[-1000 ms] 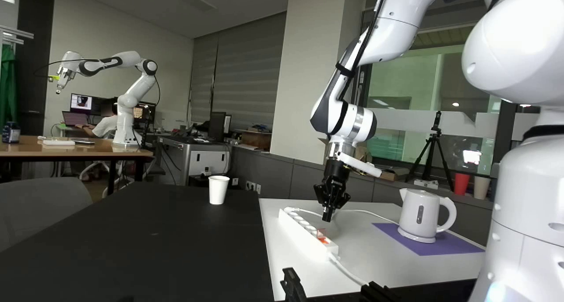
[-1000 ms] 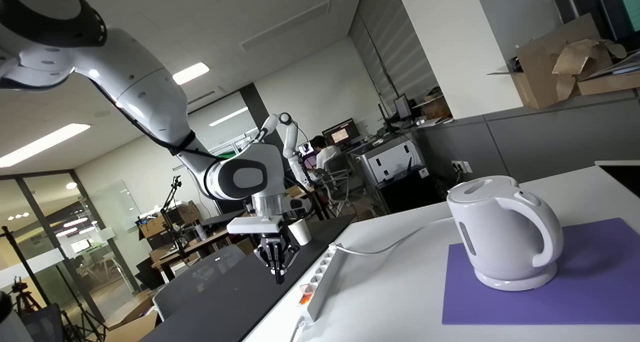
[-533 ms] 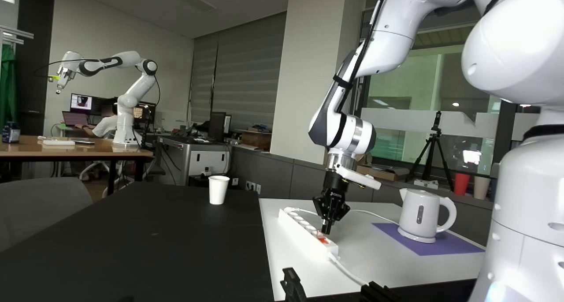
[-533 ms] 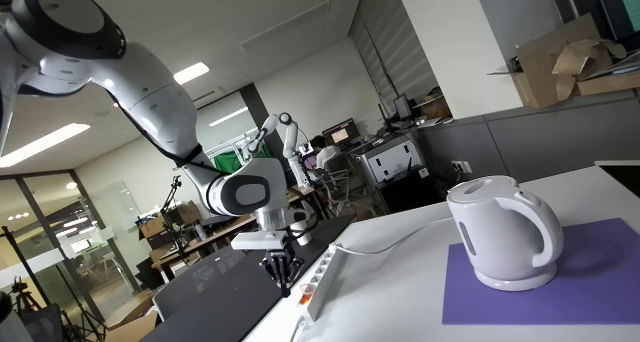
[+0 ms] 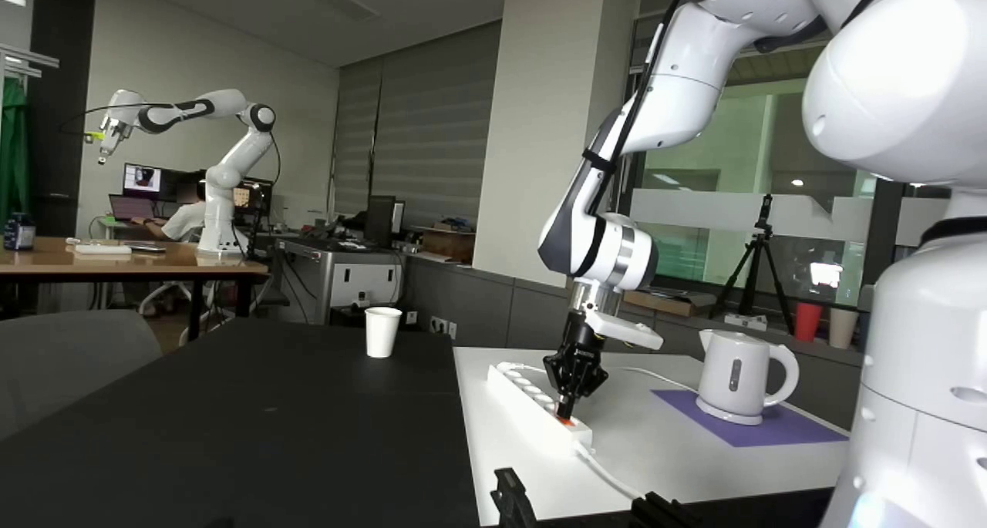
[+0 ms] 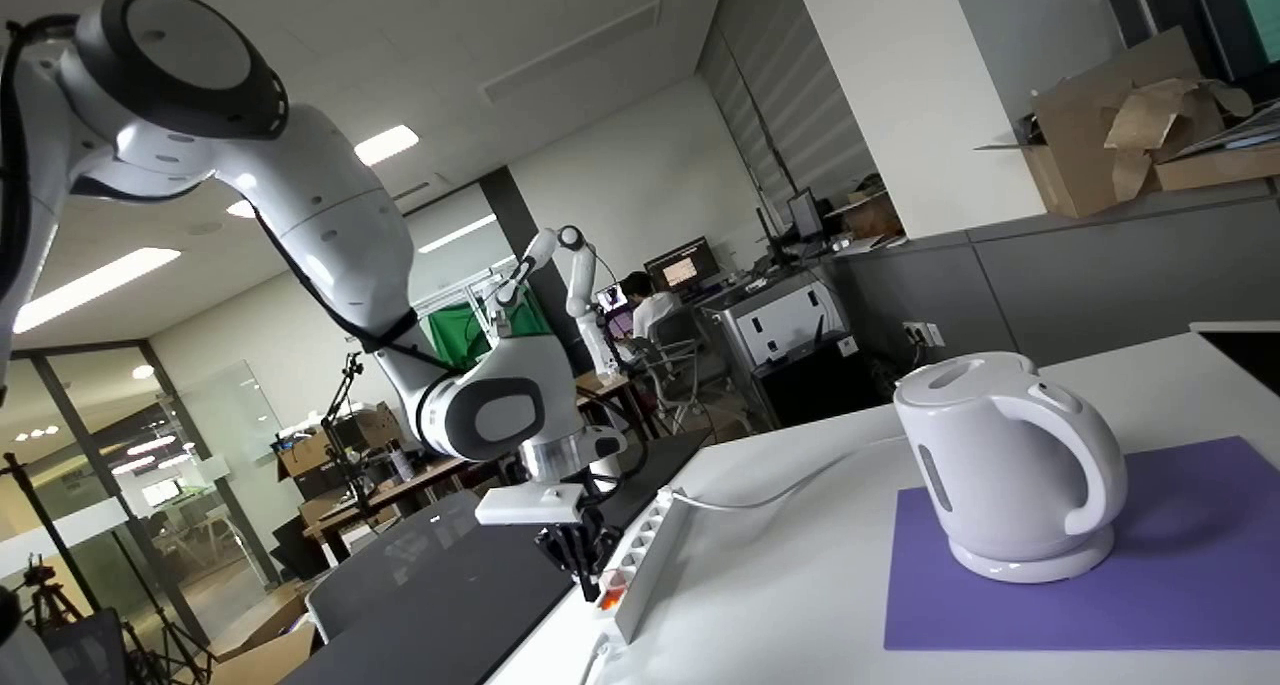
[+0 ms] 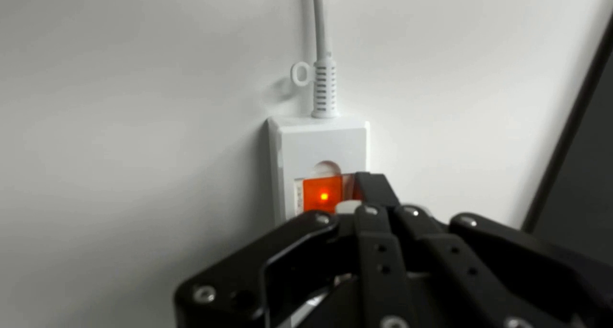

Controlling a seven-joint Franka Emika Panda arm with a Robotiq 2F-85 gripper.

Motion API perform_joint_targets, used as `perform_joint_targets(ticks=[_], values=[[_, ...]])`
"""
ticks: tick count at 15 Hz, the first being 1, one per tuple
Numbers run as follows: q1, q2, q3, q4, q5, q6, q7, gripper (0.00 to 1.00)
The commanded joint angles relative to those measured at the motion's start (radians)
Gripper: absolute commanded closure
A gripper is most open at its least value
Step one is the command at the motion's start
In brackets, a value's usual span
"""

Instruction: Flick the first switch on the extension cord

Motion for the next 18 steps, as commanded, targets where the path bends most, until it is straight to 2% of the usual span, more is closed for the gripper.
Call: perform_joint_targets(ticks=[1,11,15,18], values=[[-0.054,0.017,0.039,-0.009,-0.038,0.056,0.018,1.0],[-0.087,0.05,0.039,-0.011,-0.139,0.102,0.048,1.0],[-0.079,0.072,0.032,0.0,-0.165,0.107,0.054,1.0],[-0.041,0.076,0.005,-0.001,-0.202,0.121,0.074,1.0]])
